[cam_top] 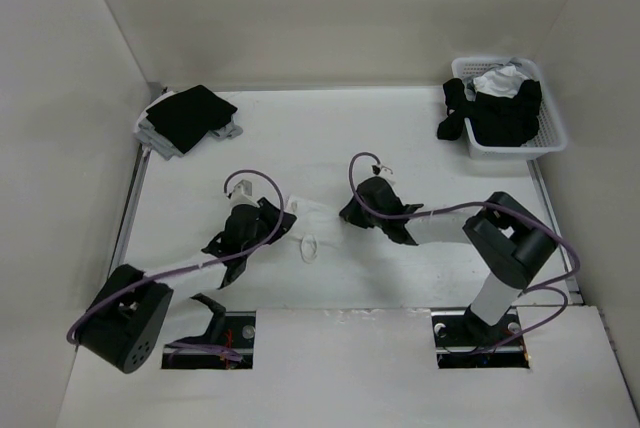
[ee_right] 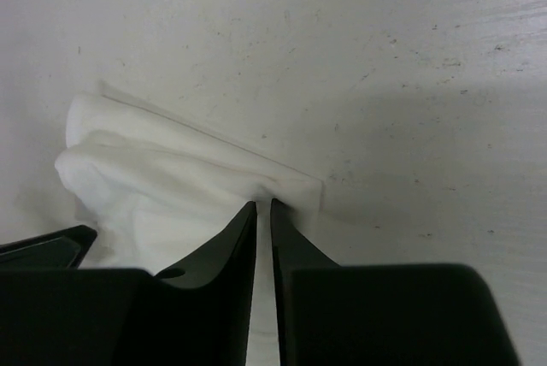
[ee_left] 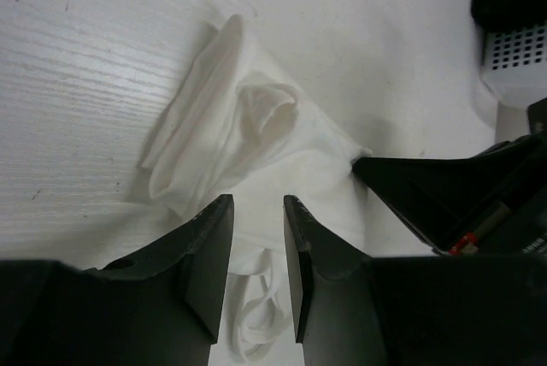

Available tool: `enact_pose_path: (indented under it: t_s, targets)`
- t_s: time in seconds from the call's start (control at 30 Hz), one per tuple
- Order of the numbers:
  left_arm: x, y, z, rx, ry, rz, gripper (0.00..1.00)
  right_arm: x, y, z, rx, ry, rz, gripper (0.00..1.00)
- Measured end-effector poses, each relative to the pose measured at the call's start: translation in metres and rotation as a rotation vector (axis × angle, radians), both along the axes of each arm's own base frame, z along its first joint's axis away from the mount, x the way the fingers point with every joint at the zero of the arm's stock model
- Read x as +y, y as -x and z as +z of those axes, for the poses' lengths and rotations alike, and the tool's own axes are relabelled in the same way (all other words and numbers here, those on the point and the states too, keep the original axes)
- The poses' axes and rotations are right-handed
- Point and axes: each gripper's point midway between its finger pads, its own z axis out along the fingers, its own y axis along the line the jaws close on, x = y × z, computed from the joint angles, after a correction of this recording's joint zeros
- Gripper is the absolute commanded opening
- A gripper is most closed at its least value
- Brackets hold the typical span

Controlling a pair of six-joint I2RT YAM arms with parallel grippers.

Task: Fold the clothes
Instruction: Fold the tank top

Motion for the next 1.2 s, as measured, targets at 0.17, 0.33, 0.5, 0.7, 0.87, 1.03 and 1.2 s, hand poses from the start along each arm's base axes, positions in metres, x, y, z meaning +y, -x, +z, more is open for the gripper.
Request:
enact_pose_path:
  t_s: [0.17, 0.33, 0.5, 0.7, 0.87, 1.03, 1.2]
  targets:
    - [0.002, 0.003, 0.044, -0.114, 0.043, -0.005, 0.34, 0.001, 0.000, 0.025, -0.049, -0.017, 0.019, 0.46]
    - [0.028, 0.000, 0.077, -0.221, -0.063, 0.055, 0.44, -0.003, 0.003, 0.102, -0.223, -0.093, 0.042, 0.63]
    - [0.065, 0.002, 0.062, -0.170, -0.217, 0.141, 0.46, -0.036, 0.016, 0.159, -0.408, -0.141, 0.006, 0.69]
    - [0.091, 0.013, 0.055, -0.119, -0.252, 0.208, 0.52, -0.111, 0.029, 0.128, -0.458, -0.068, -0.160, 0.78]
    - [0.113, 0.016, 0.043, -0.051, -0.268, 0.285, 0.53, -0.164, 0.029, 0.088, -0.433, 0.011, -0.302, 0.84]
    - [0.133, 0.014, 0.039, -0.022, -0.271, 0.363, 0.55, -0.195, 0.028, 0.063, -0.403, 0.056, -0.389, 0.85]
    - [0.136, 0.015, 0.028, 0.028, -0.269, 0.372, 0.55, -0.196, 0.023, 0.071, -0.431, 0.019, -0.396, 0.86]
